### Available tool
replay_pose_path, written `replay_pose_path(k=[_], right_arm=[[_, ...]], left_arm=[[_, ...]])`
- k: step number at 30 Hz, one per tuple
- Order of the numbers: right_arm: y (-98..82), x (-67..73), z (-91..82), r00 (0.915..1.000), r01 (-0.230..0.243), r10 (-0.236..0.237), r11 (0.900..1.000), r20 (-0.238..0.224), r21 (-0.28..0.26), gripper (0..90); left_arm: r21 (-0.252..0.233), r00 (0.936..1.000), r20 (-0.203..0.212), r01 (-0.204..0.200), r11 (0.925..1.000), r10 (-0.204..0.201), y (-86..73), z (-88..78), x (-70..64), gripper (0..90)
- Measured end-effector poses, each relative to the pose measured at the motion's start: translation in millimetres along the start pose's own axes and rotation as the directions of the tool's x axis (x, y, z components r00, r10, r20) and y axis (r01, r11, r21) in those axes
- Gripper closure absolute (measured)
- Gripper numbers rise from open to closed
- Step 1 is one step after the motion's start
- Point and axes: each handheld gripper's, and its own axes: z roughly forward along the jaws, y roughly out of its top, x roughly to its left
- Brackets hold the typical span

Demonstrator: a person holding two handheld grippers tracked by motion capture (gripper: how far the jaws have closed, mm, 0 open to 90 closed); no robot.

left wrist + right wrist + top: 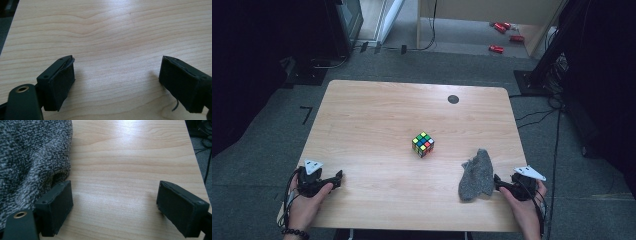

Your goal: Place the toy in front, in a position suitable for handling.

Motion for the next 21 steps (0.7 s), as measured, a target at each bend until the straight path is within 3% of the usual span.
replay_pose_path(k=[6, 12, 14, 16, 21], right_arm=[[0.3, -0.9, -1.4, 1.0000, 0.000, 0.000, 1.000, 0.003, 0.012, 13.2], [-1.1, 2.5, -5.1, 0.9999, -0.001, 0.001, 1.000, 0.014, 0.003, 15.0], [0.7, 6.3, -12.2, 0.9995, -0.028, 0.028, 0.999, -0.014, -0.032, 16.2], [2.9, 10.4, -16.4, 0.9999, -0.015, 0.015, 0.998, -0.007, -0.056, 16.8], [6.8, 23.4, -27.5, 0.9997, 0.022, -0.023, 0.995, -0.010, -0.102, 17.4]], left_arm=[[0.011, 0.9999, 0.011, -0.008, 0.9999, 0.008, 0.6, -0.7, 2.4, 11.6], [0.009, 1.0000, -0.008, 0.000, 1.0000, 0.000, 2.2, -1.0, 2.6, 11.7], [0.002, 1.0000, -0.005, -0.001, 1.0000, 0.001, 3.2, -1.8, 1.9, 11.8], [-0.001, 0.9999, 0.012, 0.006, 1.0000, -0.006, 3.8, -1.9, 0.2, 11.8], [-0.007, 0.9991, 0.033, -0.026, 0.9996, 0.026, 7.7, 0.0, -10.8, 11.8]])
